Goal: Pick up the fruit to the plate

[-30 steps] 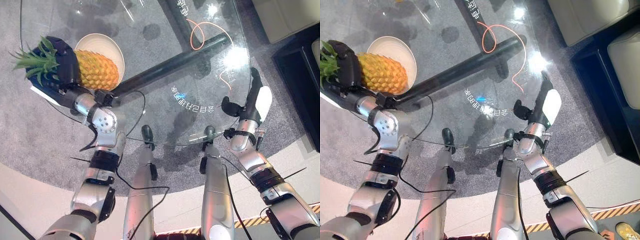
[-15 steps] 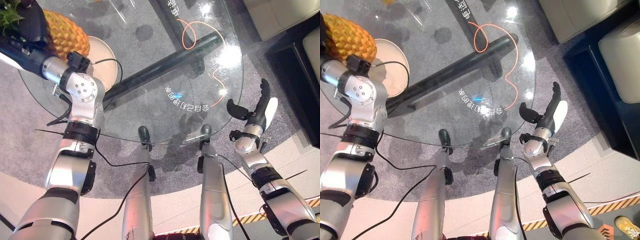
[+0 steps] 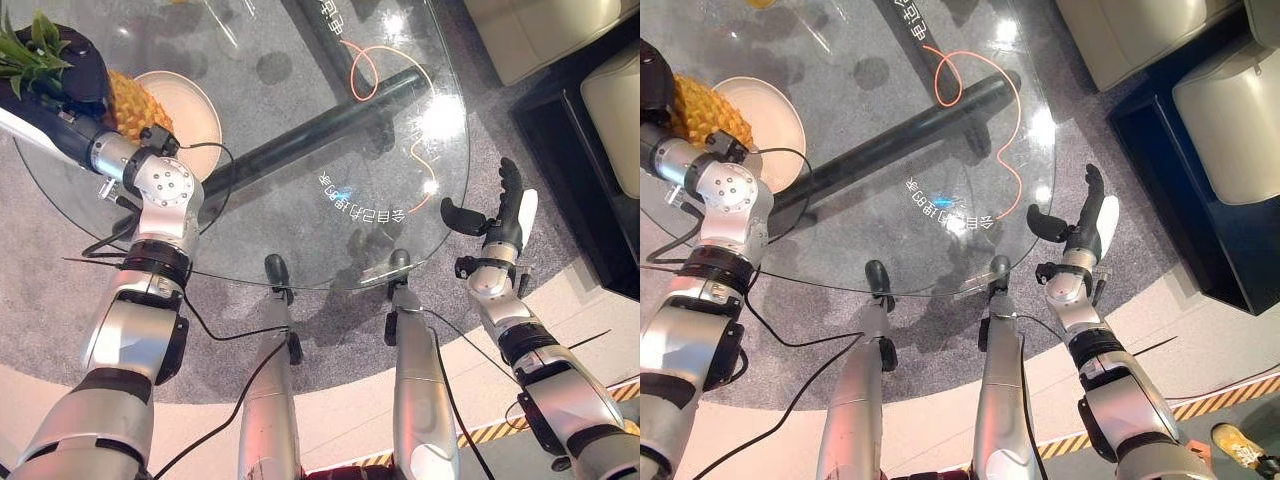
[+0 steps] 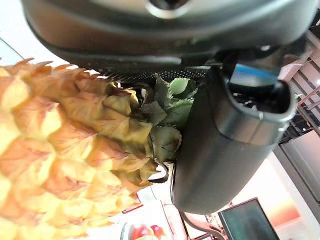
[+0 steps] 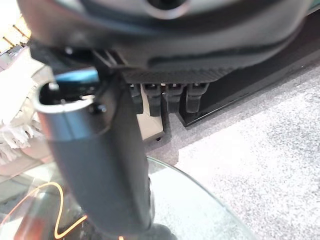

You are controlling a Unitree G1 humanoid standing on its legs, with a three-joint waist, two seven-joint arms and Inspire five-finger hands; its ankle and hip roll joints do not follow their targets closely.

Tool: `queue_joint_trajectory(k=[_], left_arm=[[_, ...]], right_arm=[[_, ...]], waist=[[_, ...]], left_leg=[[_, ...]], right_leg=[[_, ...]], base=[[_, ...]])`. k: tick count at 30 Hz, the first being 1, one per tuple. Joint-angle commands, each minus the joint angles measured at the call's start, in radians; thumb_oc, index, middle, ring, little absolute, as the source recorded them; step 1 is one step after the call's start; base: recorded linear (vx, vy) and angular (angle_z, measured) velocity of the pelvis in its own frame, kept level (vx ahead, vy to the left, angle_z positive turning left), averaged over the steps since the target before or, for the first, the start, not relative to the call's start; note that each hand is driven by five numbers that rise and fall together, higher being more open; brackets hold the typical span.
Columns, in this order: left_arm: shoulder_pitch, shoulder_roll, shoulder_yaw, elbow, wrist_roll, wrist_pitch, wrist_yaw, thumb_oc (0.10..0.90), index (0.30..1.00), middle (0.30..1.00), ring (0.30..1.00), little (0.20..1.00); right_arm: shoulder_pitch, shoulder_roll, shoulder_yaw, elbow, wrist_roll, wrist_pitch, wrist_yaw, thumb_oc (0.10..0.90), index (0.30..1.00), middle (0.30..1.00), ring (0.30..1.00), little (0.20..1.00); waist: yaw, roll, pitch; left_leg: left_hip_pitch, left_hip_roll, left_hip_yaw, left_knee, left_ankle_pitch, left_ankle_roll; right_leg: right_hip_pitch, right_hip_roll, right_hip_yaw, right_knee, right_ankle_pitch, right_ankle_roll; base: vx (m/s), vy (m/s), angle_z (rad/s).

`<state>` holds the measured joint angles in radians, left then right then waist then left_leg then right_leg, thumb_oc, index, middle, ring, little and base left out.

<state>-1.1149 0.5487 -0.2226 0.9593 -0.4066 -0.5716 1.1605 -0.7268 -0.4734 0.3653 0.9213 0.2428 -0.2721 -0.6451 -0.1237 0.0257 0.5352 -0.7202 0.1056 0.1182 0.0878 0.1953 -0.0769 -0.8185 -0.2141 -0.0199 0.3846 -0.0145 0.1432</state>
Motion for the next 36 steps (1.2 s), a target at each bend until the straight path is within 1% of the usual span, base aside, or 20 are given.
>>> queue_joint_trajectory(k=[1,7,15,16,20,26,27,30,31,35,36], left_arm=[[-0.170,0.140,0.019,0.059,0.106,-0.062,0.014,0.100,0.300,0.300,0.300,0.200],[-0.192,0.154,0.022,0.111,0.098,-0.063,-0.004,0.100,0.300,0.300,0.300,0.200],[-0.210,0.159,0.013,0.126,0.083,-0.073,-0.018,0.100,0.300,0.300,0.300,0.200],[-0.207,0.158,0.012,0.126,0.083,-0.073,-0.018,0.100,0.300,0.300,0.300,0.200],[-0.227,0.159,0.004,0.141,0.077,-0.085,-0.049,0.100,0.300,0.300,0.300,0.200],[-0.248,0.164,-0.021,0.151,0.067,-0.105,-0.083,0.100,0.300,0.300,0.300,0.200],[-0.246,0.163,-0.024,0.150,0.066,-0.105,-0.084,0.100,0.300,0.300,0.300,0.200],[-0.255,0.164,-0.028,0.148,0.074,-0.117,-0.091,0.100,0.300,0.300,0.300,0.200],[-0.255,0.164,-0.031,0.152,0.077,-0.122,-0.095,0.100,0.300,0.300,0.300,0.200],[-0.272,0.166,-0.044,0.154,0.076,-0.118,-0.096,0.100,0.300,0.300,0.300,0.200],[-0.279,0.168,-0.047,0.154,0.076,-0.117,-0.096,0.100,0.300,0.300,0.300,0.200]], right_arm=[[0.064,-0.065,-0.027,0.249,0.042,0.113,-0.035,0.800,0.900,0.900,0.900,0.900],[0.051,-0.065,-0.019,0.246,0.038,0.111,-0.026,0.800,0.900,0.900,0.900,0.900],[0.040,-0.060,-0.012,0.237,0.036,0.112,-0.029,0.800,0.900,0.900,0.900,0.900],[0.044,-0.059,-0.012,0.237,0.037,0.112,-0.029,0.800,0.900,0.900,0.900,0.900],[0.040,-0.052,-0.008,0.233,0.037,0.113,-0.032,0.800,0.900,0.900,0.900,0.900],[0.039,-0.049,-0.001,0.223,0.035,0.115,-0.032,0.800,0.900,0.900,0.900,0.900],[0.044,-0.048,-0.001,0.224,0.035,0.113,-0.032,0.800,0.900,0.900,0.900,0.900],[0.037,-0.045,0.000,0.224,0.033,0.109,-0.038,0.800,0.900,0.900,0.900,0.900],[0.039,-0.044,0.002,0.224,0.033,0.110,-0.038,0.800,0.900,0.900,0.900,0.900],[0.035,-0.047,0.002,0.225,0.034,0.109,-0.038,0.800,0.900,0.900,0.900,0.900],[0.031,-0.049,0.001,0.224,0.034,0.110,-0.037,0.800,0.900,0.900,0.900,0.900]], waist=[[0.015,-0.010,-0.015],[0.012,-0.029,-0.015],[0.010,-0.046,-0.015],[0.010,-0.046,-0.015],[0.008,-0.058,-0.015],[0.006,-0.061,-0.015],[0.006,-0.061,-0.015],[0.006,-0.062,-0.015],[0.005,-0.062,-0.015],[0.002,-0.062,-0.015],[0.000,-0.062,-0.015]], left_leg=[[-0.038,-0.015,-0.018,0.125,-0.131,-0.025],[-0.065,-0.011,-0.024,0.142,-0.131,-0.024],[-0.098,-0.006,-0.031,0.167,-0.146,-0.021],[-0.092,-0.005,-0.031,0.171,-0.154,-0.022],[-0.113,-0.006,-0.030,0.180,-0.155,-0.018],[-0.122,-0.007,-0.030,0.180,-0.158,-0.016],[-0.116,-0.007,-0.031,0.183,-0.167,-0.016],[-0.130,-0.007,-0.032,0.188,-0.163,-0.015],[-0.124,-0.005,-0.032,0.195,-0.175,-0.016],[-0.131,-0.006,-0.033,0.205,-0.180,-0.016],[-0.140,-0.008,-0.033,0.206,-0.174,-0.014]], right_leg=[[0.012,0.071,-0.050,-0.088,0.023,-0.046],[-0.008,0.077,-0.047,-0.091,0.032,-0.047],[-0.036,0.079,-0.045,-0.087,0.032,-0.045],[-0.030,0.080,-0.045,-0.083,0.024,-0.044],[-0.051,0.081,-0.040,-0.083,0.033,-0.042],[-0.063,0.084,-0.034,-0.082,0.036,-0.040],[-0.057,0.084,-0.034,-0.079,0.028,-0.038],[-0.071,0.083,-0.033,-0.079,0.038,-0.038],[-0.065,0.082,-0.033,-0.076,0.028,-0.037],[-0.073,0.081,-0.030,-0.074,0.031,-0.037],[-0.081,0.080,-0.029,-0.076,0.039,-0.037]], base=[[0.00,0.000,0.00],[-0.01,0.012,0.00],[0.00,0.010,0.00],[0.00,0.000,0.00],[0.00,0.005,0.02],[0.00,0.000,0.00],[0.00,0.000,0.00],[0.00,0.000,0.00],[0.00,0.000,0.00],[0.00,0.000,0.00],[0.00,0.000,0.00]])
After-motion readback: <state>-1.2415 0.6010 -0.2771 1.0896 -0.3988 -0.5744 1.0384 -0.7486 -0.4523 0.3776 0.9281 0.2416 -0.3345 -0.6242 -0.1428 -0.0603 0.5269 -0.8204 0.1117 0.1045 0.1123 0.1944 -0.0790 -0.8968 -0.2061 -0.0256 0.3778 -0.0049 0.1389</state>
